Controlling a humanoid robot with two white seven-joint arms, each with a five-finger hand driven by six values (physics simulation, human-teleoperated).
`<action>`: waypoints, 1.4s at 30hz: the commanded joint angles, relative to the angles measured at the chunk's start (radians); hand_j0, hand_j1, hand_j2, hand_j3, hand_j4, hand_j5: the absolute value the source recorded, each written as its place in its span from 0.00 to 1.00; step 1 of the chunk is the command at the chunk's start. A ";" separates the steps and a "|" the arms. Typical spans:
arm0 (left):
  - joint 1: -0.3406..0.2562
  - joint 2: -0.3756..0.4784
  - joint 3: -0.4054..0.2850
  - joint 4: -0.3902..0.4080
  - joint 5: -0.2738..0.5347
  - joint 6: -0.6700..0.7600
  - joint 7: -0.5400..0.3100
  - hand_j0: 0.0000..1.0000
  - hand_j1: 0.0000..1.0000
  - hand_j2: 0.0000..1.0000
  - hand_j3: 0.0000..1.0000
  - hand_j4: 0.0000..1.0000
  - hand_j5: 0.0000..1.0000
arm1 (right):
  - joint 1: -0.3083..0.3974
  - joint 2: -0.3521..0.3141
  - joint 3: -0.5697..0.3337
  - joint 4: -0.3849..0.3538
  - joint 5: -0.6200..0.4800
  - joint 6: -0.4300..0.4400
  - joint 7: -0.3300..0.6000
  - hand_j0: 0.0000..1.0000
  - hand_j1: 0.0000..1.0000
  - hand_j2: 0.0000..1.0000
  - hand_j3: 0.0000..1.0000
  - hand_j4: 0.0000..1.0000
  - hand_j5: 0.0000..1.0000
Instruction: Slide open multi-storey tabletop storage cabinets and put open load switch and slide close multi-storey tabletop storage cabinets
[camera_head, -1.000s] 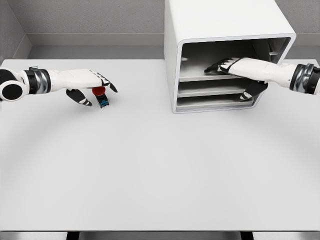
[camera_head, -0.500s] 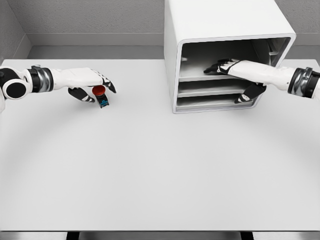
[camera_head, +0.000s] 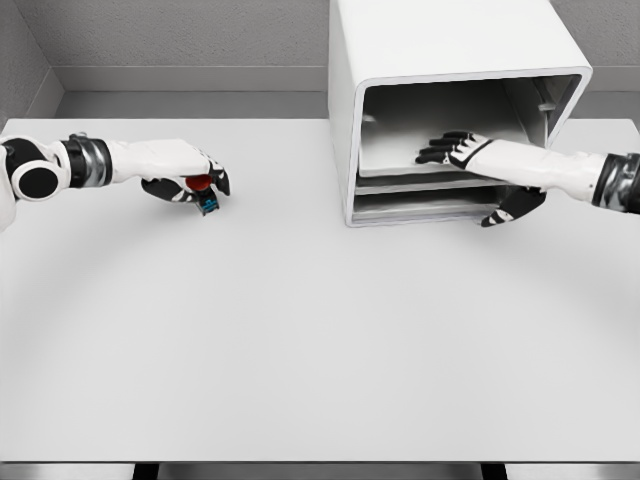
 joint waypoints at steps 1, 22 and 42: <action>0.000 0.002 0.002 -0.003 0.005 0.002 0.000 0.53 0.53 0.53 0.53 0.53 0.53 | 0.000 -0.054 -0.005 -0.040 0.035 0.002 -0.001 1.00 1.00 1.00 1.00 1.00 1.00; -0.025 0.016 0.015 -0.115 0.000 0.002 0.038 0.45 0.45 0.45 0.45 0.45 0.45 | 0.003 -0.276 -0.048 -0.350 -0.066 0.002 -0.009 1.00 1.00 1.00 1.00 1.00 1.00; -0.043 0.120 0.005 -0.397 -0.002 0.002 0.074 0.45 0.45 0.45 0.45 0.45 0.45 | 0.031 -0.135 -0.053 -0.195 0.041 0.002 0.032 1.00 1.00 1.00 1.00 1.00 1.00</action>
